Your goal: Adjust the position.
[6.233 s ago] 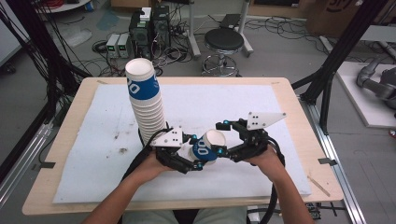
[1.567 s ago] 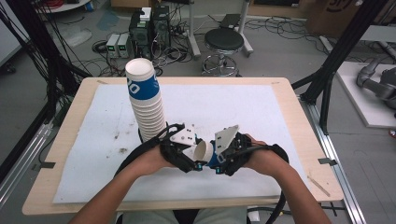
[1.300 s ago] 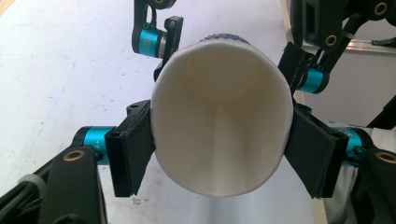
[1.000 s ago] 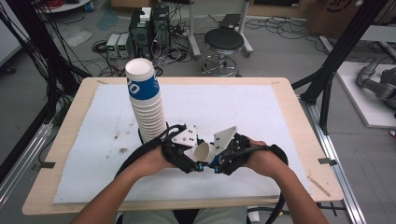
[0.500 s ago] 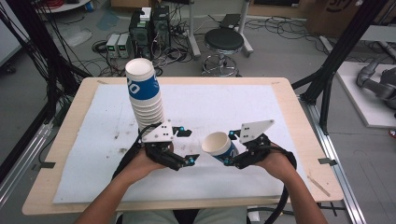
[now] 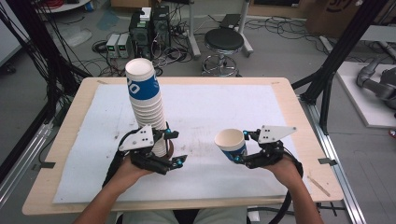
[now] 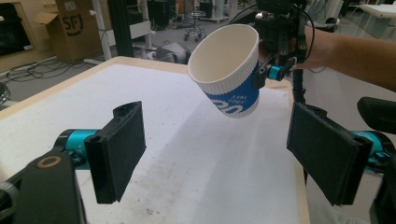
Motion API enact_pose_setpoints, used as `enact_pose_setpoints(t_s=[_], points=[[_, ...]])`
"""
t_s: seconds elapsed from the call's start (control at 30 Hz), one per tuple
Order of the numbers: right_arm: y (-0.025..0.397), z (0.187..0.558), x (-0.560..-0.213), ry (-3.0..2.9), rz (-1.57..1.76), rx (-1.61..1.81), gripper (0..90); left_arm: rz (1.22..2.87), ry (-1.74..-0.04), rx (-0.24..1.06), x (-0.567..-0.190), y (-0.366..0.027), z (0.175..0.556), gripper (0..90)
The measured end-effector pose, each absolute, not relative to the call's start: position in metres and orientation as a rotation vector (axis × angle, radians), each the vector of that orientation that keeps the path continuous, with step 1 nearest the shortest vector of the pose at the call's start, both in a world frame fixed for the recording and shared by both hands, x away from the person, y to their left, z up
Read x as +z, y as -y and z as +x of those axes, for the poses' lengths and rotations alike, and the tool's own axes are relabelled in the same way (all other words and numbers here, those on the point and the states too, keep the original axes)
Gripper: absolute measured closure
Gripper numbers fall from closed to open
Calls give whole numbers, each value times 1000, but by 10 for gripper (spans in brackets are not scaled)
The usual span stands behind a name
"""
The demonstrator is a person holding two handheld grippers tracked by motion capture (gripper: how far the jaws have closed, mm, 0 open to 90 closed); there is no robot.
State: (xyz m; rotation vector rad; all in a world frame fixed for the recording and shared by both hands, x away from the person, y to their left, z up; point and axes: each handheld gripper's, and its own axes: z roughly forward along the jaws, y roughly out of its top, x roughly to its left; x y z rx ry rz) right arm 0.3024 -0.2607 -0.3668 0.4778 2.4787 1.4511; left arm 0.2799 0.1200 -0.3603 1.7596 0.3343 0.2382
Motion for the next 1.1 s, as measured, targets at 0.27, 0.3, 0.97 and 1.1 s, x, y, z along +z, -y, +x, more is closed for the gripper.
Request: enact_pose_setpoints(t_s=[0.27,0.3,0.97,1.1], points=[[276,299,-372,-2387,538,1532,309,1721,-366,260,-364,-154,261,188],[277,298,-372,-2378,544,1538,309,1721,-366,260,-364,-154,261,188],[296,297,-379,-2117,692,1616,307,1580,-571,489,-379,-247,251,186],[298,298,-383,-2095,724,1610,306,1551,-608,523,-383,-257,254,185]])
